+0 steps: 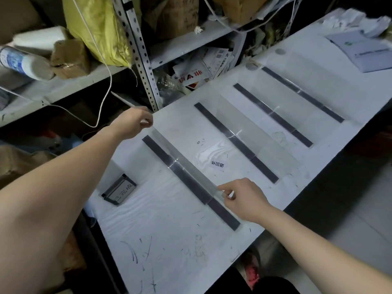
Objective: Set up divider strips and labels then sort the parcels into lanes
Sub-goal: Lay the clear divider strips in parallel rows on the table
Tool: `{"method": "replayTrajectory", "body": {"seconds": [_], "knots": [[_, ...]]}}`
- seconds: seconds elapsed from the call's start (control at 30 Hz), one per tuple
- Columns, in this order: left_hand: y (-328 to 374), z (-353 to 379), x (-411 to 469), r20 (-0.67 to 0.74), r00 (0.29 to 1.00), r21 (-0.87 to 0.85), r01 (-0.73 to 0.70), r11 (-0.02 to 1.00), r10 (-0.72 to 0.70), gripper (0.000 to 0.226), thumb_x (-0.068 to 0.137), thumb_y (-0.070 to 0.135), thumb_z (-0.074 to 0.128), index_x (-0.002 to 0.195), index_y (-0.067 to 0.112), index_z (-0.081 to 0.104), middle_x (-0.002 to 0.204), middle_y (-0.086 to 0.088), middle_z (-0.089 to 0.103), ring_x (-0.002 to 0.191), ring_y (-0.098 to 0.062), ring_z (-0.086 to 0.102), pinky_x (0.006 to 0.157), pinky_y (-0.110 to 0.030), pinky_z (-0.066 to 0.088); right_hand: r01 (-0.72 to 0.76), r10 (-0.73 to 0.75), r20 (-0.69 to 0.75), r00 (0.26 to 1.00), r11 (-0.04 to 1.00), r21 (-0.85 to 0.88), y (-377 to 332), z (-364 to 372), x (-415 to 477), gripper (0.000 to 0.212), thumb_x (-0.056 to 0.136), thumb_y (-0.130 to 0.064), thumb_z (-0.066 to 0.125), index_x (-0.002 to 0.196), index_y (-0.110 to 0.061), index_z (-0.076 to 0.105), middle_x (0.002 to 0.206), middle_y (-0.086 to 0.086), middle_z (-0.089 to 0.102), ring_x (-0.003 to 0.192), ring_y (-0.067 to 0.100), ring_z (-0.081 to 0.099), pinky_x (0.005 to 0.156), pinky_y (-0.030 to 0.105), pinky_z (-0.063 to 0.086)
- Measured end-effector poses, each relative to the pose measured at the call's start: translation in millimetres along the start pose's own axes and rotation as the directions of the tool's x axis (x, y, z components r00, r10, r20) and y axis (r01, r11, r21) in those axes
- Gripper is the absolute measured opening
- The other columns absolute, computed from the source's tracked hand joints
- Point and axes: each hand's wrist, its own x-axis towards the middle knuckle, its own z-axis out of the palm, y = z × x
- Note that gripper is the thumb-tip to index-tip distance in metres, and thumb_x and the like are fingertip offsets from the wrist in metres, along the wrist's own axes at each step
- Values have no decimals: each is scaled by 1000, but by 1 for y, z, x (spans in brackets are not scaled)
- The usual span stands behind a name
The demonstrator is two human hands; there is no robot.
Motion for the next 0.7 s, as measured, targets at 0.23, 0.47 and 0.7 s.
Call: {"method": "replayTrajectory", "body": {"seconds": [0.23, 0.47, 0.7], "knots": [[-3, 3, 40, 18, 996, -14, -92, 996, 92, 8, 88, -2, 72, 89, 7, 73, 94, -2, 60, 84, -20, 59, 78, -28, 44, -53, 53, -12, 999, 998, 24, 5, -7, 0, 27, 92, -17, 57, 115, -18, 71, 97, -10, 73, 88, 24, 70, 80, 40, 60], [-10, 1, 68, 33, 988, 33, -154, 988, 153, 9, 88, -2, 72, 87, 7, 71, 92, -2, 61, 83, -18, 57, 74, -28, 44, -70, 70, -9, 997, 997, 30, 9, -10, 3, 39, 98, -24, 58, 133, -39, 66, 109, -16, 71, 91, 12, 68, 83, 33, 57], [-17, 6, 79, 64, 979, 56, -196, 979, 192, 14, 88, -2, 72, 84, 11, 68, 91, 2, 58, 82, -17, 56, 72, -28, 43, -83, 83, -30, 996, 996, 18, 8, -9, 5, 33, 96, -18, 58, 124, -31, 72, 104, -11, 74, 89, 19, 69, 82, 39, 59]]}}
